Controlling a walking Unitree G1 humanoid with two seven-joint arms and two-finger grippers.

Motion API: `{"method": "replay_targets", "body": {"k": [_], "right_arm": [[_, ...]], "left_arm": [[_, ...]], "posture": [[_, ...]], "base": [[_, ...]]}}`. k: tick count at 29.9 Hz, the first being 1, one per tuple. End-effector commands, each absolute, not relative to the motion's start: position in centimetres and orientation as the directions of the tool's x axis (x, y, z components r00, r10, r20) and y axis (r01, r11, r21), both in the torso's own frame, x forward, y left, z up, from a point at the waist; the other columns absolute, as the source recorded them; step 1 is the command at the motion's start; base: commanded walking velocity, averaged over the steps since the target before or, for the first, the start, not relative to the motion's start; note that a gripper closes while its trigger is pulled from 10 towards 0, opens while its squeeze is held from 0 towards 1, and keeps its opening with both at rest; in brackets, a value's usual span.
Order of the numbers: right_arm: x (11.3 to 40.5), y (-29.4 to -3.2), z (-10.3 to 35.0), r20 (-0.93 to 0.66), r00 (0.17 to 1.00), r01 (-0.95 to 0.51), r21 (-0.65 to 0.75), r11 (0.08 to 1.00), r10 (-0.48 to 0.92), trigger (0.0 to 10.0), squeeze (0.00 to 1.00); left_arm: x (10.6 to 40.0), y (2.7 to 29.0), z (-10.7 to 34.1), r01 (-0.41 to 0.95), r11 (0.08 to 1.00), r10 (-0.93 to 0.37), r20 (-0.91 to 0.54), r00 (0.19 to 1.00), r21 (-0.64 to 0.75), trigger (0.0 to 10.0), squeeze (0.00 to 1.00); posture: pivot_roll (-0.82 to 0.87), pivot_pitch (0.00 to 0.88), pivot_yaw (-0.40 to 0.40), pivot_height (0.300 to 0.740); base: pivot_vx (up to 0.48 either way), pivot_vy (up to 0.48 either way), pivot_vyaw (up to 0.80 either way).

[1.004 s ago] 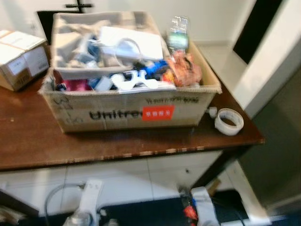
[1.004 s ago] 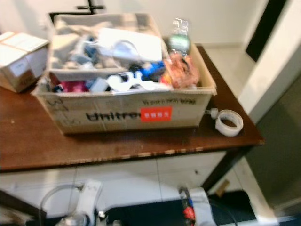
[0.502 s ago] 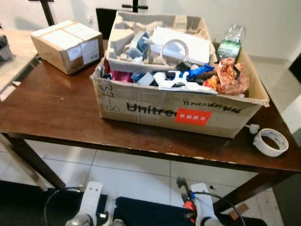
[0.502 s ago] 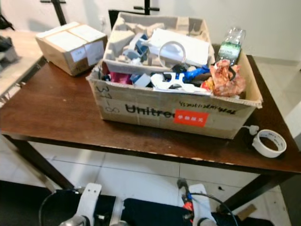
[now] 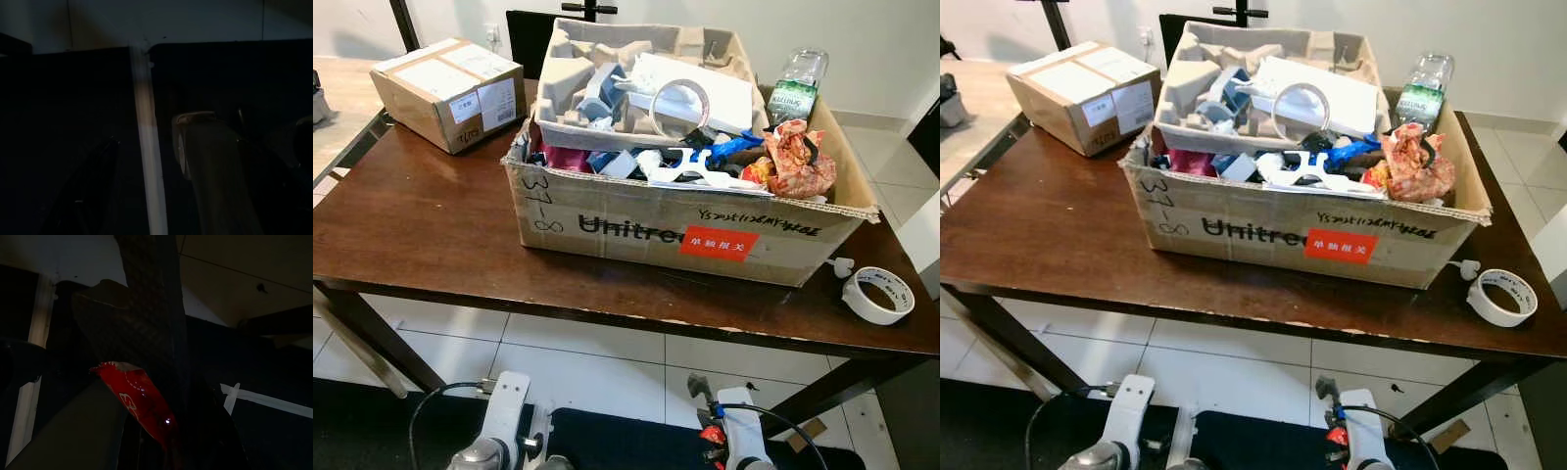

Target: Picking trash to rubbish bin

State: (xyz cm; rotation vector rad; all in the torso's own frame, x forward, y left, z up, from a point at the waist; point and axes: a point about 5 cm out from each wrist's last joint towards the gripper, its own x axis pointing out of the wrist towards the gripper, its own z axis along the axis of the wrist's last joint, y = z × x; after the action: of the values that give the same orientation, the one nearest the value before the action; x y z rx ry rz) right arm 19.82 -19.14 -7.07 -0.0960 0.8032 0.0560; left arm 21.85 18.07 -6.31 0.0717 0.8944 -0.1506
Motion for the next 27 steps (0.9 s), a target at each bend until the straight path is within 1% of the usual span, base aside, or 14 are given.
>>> {"method": "replay_targets", "body": {"k": [1, 10, 11, 13, 14, 22, 25, 27], "right_arm": [[18.84, -19.58, -7.57, -0.744, 0.668, -0.06, -0.06, 0.996, -0.005, 10.0, 0.0], [18.92, -19.64, -7.52, -0.743, 0.669, -0.058, -0.06, 0.996, -0.005, 10.0, 0.0], [18.93, -19.66, -7.52, -0.743, 0.669, -0.058, -0.06, 0.997, -0.006, 10.0, 0.0], [18.94, -19.67, -7.51, -0.743, 0.669, -0.058, -0.06, 0.997, -0.006, 10.0, 0.0], [18.94, -19.67, -7.51, -0.743, 0.669, -0.058, -0.06, 0.997, -0.006, 10.0, 0.0], [18.97, -19.67, -7.49, -0.742, 0.67, -0.058, -0.056, 0.997, -0.003, 10.0, 0.0], [19.01, -19.57, -7.48, -0.742, 0.671, -0.059, -0.052, 0.997, 0.001, 10.0, 0.0], [19.0, -19.57, -7.49, -0.742, 0.671, -0.059, -0.052, 0.997, 0.001, 10.0, 0.0]], "left_arm": [[21.15, 17.86, -6.79, 0.15, 0.988, -0.105, -0.797, 0.594, -0.018, 10.0, 0.0], [21.19, 17.84, -6.75, 0.132, 0.991, -0.101, -0.793, 0.601, -0.026, 10.0, 0.0], [21.37, 17.88, -6.64, 0.077, 0.995, -0.095, -0.785, 0.612, -0.061, 10.0, 0.0], [21.42, 17.89, -6.62, 0.061, 0.996, -0.093, -0.783, 0.615, -0.071, 10.0, 0.0], [21.51, 17.88, -6.55, 0.054, 0.995, -0.098, -0.779, 0.62, -0.082, 10.0, 0.0], [21.69, 18.01, -6.36, 0.063, 0.996, -0.093, -0.763, 0.64, -0.068, 10.0, 0.0], [21.71, 18.37, -6.3, 0.087, 0.996, -0.076, -0.759, 0.647, -0.026, 10.0, 0.0], [21.71, 18.36, -6.3, 0.088, 0.996, -0.077, -0.758, 0.647, -0.026, 10.0, 0.0]], "posture": [[0.02, 0.167, -0.041, 0.74], [0.02, 0.168, -0.043, 0.74], [0.02, 0.17, -0.044, 0.74], [0.02, 0.17, -0.044, 0.74], [0.02, 0.17, -0.044, 0.74], [0.02, 0.17, -0.045, 0.74], [0.02, 0.171, -0.045, 0.74], [0.02, 0.172, -0.044, 0.74]], "base": [[0.0, -0.48, 0.0], [0.0, -0.48, 0.0], [0.0, 0.0, 0.0], [0.0, 0.0, 0.0], [0.0, 0.48, 0.0], [0.0, 0.48, 0.0], [0.0, 0.0, 0.0], [0.0, 0.0, 0.0]]}}
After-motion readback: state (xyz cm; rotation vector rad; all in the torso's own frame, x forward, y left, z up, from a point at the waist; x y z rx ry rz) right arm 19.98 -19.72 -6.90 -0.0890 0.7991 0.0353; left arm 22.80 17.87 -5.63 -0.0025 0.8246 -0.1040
